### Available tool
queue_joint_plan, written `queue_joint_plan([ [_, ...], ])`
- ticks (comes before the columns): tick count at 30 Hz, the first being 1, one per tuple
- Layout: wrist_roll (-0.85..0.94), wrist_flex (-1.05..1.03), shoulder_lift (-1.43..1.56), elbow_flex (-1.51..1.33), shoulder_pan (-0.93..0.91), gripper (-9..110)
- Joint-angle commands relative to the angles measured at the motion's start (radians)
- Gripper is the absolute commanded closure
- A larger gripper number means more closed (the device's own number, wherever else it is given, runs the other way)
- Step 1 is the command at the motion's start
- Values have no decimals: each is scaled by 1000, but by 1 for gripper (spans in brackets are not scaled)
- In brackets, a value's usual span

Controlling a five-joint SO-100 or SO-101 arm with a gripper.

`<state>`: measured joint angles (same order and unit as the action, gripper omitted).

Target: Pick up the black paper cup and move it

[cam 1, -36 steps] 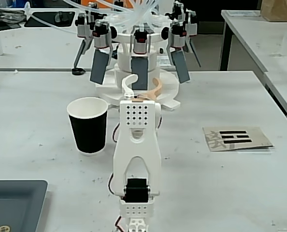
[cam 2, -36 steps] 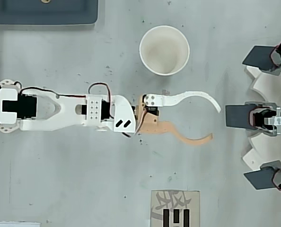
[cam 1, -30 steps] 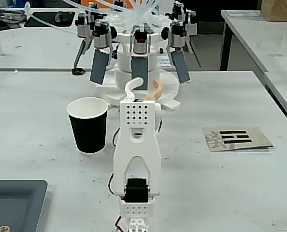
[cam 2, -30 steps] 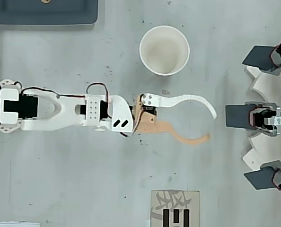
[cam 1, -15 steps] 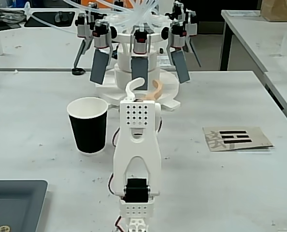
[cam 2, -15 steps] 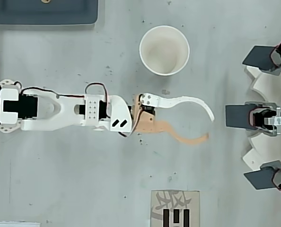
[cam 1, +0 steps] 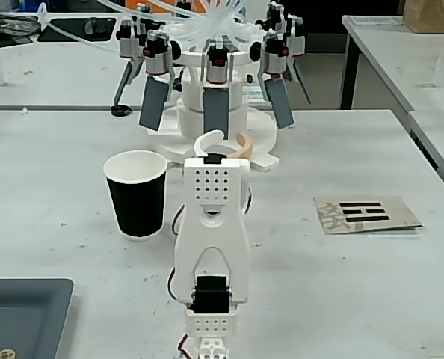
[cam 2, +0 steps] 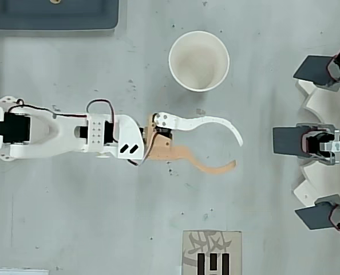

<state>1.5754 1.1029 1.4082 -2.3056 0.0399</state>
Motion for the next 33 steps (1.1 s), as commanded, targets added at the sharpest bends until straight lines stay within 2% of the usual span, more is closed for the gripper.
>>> queue_joint_plan([
  [1, 5, 29, 94, -17, 2, 99],
  [33, -15, 67, 604, -548, 0, 101],
])
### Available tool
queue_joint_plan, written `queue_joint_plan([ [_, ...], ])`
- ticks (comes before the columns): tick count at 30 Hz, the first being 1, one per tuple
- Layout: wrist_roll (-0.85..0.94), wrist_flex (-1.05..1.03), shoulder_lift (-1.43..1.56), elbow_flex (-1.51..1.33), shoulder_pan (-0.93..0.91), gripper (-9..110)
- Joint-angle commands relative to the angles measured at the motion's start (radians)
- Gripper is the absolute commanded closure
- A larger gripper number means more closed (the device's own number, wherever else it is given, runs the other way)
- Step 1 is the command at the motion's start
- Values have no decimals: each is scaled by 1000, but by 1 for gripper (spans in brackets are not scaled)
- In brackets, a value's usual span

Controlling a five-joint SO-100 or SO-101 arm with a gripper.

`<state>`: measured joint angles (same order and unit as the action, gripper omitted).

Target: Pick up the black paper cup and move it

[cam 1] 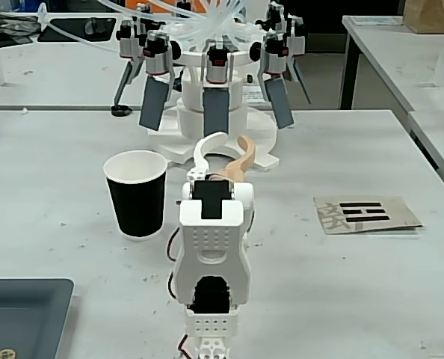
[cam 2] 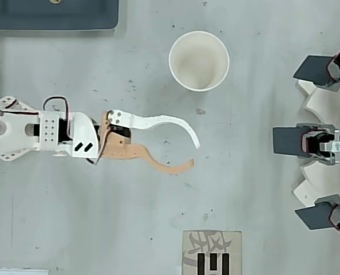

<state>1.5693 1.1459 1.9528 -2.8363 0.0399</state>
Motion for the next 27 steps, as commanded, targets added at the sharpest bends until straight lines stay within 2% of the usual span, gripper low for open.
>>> queue_joint_plan([
  [1, -11, 26, 74, -32, 2, 101],
  [24, -14, 112, 186, -236, 117, 101],
  [27, -14, 127, 213, -278, 117, 98],
])
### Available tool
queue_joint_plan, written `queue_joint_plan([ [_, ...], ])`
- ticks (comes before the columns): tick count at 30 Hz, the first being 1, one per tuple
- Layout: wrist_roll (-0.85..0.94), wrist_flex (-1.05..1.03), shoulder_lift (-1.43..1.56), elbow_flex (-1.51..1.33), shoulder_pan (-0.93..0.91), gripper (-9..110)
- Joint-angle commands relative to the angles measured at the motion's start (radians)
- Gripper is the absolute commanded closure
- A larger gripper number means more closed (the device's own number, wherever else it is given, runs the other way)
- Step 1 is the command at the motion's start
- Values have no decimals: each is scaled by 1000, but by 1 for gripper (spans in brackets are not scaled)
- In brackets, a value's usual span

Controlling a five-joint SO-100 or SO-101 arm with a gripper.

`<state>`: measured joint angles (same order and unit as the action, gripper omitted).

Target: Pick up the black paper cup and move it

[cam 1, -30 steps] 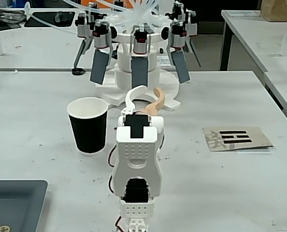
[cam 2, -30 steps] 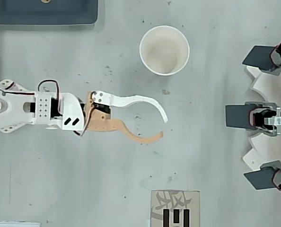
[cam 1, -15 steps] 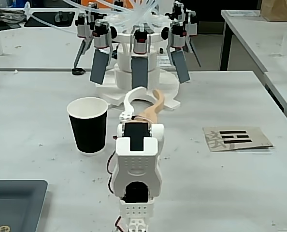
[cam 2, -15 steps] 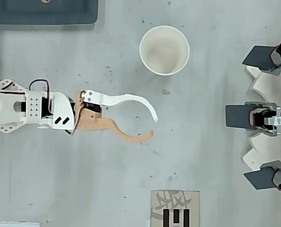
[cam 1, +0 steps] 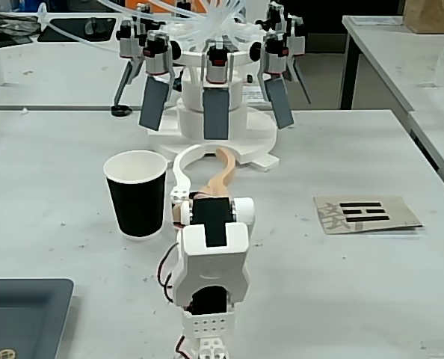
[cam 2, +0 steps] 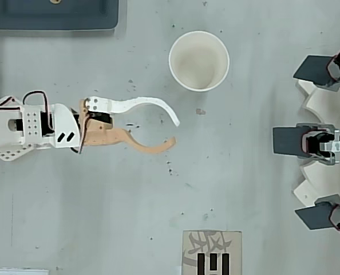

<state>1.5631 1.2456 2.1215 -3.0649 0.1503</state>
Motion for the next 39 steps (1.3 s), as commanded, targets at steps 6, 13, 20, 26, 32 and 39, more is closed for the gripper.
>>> queue_joint_plan([
  [6, -12, 58, 57, -58, 32, 85],
  [13, -12, 74, 55, -58, 78, 75],
  [20, -9, 83, 48, -58, 84, 63],
  [26, -11, 91, 9, -58, 109, 59],
  [32, 6, 103, -55, -58, 146, 58],
  [39, 5, 100, -114, -58, 146, 57],
])
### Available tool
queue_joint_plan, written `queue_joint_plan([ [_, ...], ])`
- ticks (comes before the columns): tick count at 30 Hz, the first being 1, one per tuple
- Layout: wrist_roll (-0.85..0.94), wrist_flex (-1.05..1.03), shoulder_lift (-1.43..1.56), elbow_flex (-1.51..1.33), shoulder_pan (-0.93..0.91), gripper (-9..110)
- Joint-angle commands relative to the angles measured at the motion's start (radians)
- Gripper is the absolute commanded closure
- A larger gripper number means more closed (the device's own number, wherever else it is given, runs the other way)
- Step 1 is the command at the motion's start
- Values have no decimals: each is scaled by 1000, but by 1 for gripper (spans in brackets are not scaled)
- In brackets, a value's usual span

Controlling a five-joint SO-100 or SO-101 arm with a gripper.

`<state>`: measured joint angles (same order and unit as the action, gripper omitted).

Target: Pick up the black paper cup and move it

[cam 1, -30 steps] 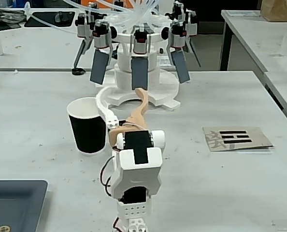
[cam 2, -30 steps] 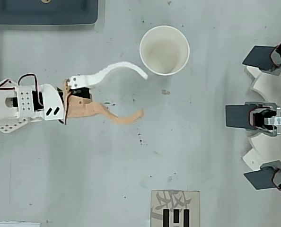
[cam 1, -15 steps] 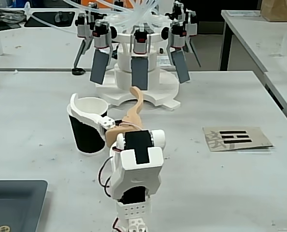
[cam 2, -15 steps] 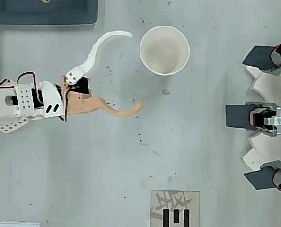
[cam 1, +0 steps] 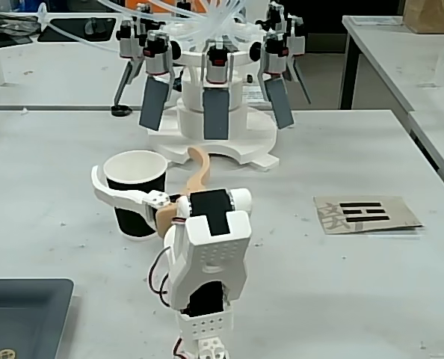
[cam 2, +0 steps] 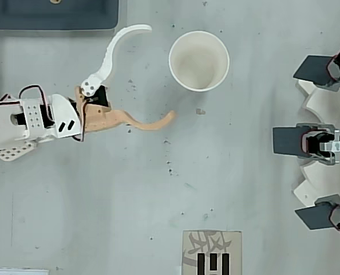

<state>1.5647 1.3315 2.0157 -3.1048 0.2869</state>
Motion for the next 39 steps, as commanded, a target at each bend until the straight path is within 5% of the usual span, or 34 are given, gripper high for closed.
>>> queue_joint_plan([
  [1, 2, 11, -17, -15, 9, 57],
  [39, -9, -29, -554, 486, 37, 58],
])
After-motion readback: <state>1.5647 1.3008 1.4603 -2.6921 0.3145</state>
